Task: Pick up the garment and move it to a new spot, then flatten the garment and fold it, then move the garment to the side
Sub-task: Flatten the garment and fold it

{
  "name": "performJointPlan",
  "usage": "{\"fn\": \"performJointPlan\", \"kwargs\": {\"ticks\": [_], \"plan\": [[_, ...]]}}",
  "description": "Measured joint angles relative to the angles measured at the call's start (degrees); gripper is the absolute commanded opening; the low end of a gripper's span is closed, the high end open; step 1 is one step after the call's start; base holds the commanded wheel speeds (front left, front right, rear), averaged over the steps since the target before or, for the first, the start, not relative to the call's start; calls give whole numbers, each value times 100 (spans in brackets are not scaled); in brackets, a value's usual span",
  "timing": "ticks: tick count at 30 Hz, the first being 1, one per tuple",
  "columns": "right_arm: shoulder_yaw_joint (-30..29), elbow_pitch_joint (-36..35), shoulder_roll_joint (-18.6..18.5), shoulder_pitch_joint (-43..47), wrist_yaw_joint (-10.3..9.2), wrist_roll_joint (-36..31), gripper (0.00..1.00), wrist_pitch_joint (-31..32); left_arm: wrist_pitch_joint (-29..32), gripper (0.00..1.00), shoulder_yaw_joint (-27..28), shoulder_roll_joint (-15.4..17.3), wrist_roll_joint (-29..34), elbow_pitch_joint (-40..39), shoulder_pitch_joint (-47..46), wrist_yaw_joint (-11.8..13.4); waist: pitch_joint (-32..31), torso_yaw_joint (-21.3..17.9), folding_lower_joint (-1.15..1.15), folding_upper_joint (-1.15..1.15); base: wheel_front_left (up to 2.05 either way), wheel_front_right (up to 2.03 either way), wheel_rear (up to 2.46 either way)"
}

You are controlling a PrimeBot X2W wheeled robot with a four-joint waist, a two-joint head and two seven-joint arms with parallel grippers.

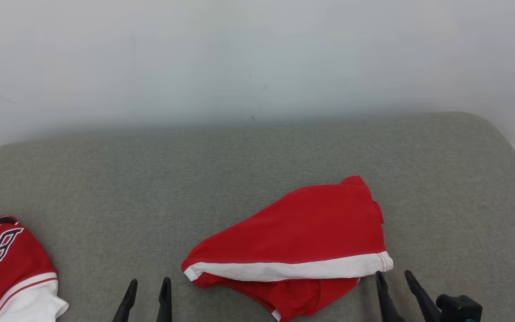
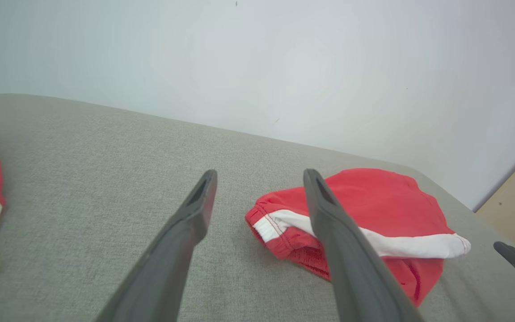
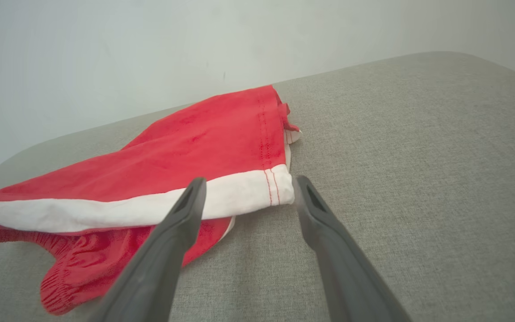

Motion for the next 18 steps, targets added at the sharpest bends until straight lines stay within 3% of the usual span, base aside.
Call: {"fn": "performJointPlan", "kwargs": {"ticks": [7, 15, 16, 17, 18], "plan": [[-233, 800, -258, -420, 0, 149, 100, 0, 0, 100, 490, -552, 866, -111, 286, -129, 29, 331, 0, 0, 0, 0, 0], [19, 1517, -422, -776, 0, 436, 100, 0, 0, 100, 454, -669, 1190, -75, 364, -235, 65, 531, 0, 0, 0, 0, 0], [30, 1603, -427, -822, 0, 468, 96, 0, 0, 100, 430, -676, 1195, -62, 378, -240, 71, 546, 0, 0, 0, 0, 0], [38, 1658, -435, -857, 0, 503, 65, 0, 1, 100, 403, -679, 1204, -53, 385, -243, 78, 558, 0, 0, 0, 0, 0], [45, 1685, -444, -886, 0, 524, 47, 0, 0, 100, 376, -680, 1218, -49, 385, -259, 90, 568, 0, 0, 0, 0, 0]]}}
